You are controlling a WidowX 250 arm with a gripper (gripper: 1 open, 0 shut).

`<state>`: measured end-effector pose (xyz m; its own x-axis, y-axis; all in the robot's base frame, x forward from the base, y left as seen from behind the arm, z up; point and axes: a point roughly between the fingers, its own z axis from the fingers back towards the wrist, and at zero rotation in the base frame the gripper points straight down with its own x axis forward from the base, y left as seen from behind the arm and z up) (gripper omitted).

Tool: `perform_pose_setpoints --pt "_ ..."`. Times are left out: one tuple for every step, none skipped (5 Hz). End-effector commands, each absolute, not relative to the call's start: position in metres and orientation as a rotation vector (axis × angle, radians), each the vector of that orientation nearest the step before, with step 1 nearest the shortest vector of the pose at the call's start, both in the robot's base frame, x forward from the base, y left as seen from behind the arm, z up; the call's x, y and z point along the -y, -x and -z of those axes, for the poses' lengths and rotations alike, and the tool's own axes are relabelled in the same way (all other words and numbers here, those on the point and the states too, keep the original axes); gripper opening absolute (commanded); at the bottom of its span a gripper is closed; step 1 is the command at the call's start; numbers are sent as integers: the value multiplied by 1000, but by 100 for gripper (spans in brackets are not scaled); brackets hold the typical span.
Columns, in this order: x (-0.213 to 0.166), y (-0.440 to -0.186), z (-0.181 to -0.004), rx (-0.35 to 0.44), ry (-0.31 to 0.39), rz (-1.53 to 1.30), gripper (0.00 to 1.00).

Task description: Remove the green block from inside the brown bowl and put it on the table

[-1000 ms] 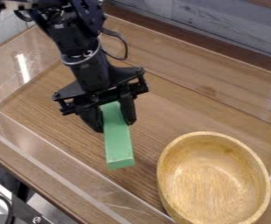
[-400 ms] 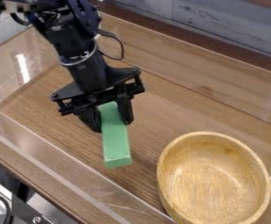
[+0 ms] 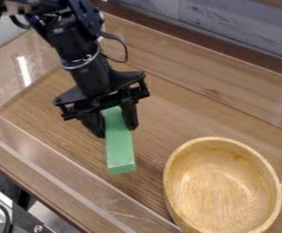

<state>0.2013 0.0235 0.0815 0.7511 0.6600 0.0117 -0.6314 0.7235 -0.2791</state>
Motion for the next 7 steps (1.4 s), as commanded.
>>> perform_pose_setpoints --pt "-28 -208 -86 145 275 -720 0" --pt "-29 -208 -85 144 278 -719 0" --pt "-30 -209 -83 143 282 -717 0" --pt "-30 -209 -81 143 285 -715 0" --pt "-31 -210 -80 142 289 -714 0" --pt "-32 -210 -79 143 292 -712 100" --pt "-34 -211 -80 144 291 -714 100"
